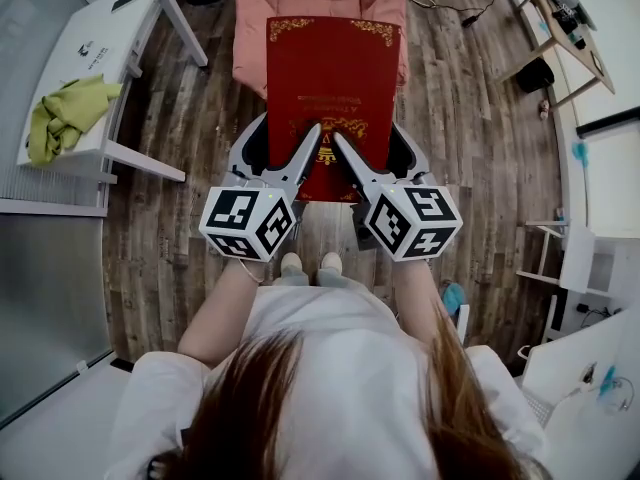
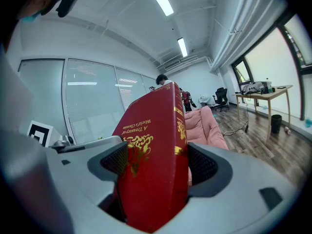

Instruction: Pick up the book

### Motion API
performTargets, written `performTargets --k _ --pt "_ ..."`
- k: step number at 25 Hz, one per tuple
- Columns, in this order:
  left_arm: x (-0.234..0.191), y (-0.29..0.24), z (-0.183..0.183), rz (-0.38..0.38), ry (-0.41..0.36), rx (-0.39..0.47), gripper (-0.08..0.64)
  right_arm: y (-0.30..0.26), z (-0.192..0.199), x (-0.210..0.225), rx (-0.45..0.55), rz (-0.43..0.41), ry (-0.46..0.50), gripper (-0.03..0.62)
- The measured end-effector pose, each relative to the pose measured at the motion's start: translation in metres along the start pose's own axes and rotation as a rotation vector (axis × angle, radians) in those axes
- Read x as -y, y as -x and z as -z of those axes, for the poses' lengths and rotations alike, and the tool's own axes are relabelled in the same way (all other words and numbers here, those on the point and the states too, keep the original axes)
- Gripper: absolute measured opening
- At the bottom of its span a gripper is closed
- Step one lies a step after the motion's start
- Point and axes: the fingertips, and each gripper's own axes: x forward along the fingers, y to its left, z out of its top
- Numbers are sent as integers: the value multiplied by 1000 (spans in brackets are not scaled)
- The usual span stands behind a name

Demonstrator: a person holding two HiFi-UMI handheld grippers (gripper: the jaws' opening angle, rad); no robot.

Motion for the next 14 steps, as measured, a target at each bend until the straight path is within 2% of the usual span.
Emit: performTargets --k 14 --pt "-1 11 -3 7 -10 -7 281 5 3 -11 8 4 -10 380"
